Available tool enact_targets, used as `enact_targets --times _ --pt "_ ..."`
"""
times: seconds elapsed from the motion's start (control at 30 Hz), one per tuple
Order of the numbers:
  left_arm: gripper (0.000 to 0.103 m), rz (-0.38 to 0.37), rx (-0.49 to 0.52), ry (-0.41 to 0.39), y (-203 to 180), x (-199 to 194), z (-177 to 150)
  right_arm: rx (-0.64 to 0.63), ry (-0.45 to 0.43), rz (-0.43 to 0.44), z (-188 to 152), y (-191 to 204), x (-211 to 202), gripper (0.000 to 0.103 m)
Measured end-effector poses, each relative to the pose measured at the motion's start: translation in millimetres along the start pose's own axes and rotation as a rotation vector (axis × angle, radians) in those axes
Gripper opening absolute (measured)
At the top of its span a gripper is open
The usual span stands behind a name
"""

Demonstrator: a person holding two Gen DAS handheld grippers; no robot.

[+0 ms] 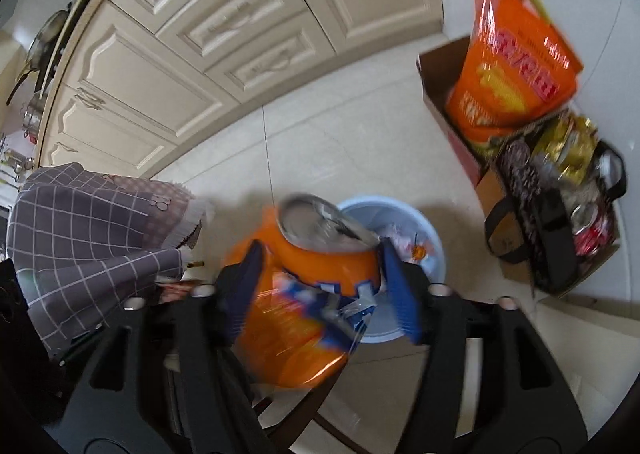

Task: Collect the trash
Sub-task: 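Carry both items to the blue bin and open both tools over it, then move both tools back over the table toward the remaining items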

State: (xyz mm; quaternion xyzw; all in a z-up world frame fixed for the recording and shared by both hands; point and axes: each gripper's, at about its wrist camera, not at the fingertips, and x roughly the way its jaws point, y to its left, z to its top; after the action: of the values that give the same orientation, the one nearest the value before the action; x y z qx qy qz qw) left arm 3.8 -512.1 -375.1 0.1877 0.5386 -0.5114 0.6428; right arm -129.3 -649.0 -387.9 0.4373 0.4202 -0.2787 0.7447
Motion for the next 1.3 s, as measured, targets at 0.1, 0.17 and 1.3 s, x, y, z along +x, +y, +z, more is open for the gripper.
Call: enact_targets --times 0.1,0.17,1.3 --pt "0.081 0.032 -0.006 -0.046 3 -10 -3 0.026 -0.003 -0.020 -2 -7 0 0.088" --pt "0.084 0.047 -0.005 -0.063 4 -18 -2 0.035 -0.013 -0.035 -3 -10 -2 0.095" --pt "0.095 0.387 -0.084 -0.624 25 -293 -34 -0.329 -0.275 0.153 -13 201 -143 0.097"
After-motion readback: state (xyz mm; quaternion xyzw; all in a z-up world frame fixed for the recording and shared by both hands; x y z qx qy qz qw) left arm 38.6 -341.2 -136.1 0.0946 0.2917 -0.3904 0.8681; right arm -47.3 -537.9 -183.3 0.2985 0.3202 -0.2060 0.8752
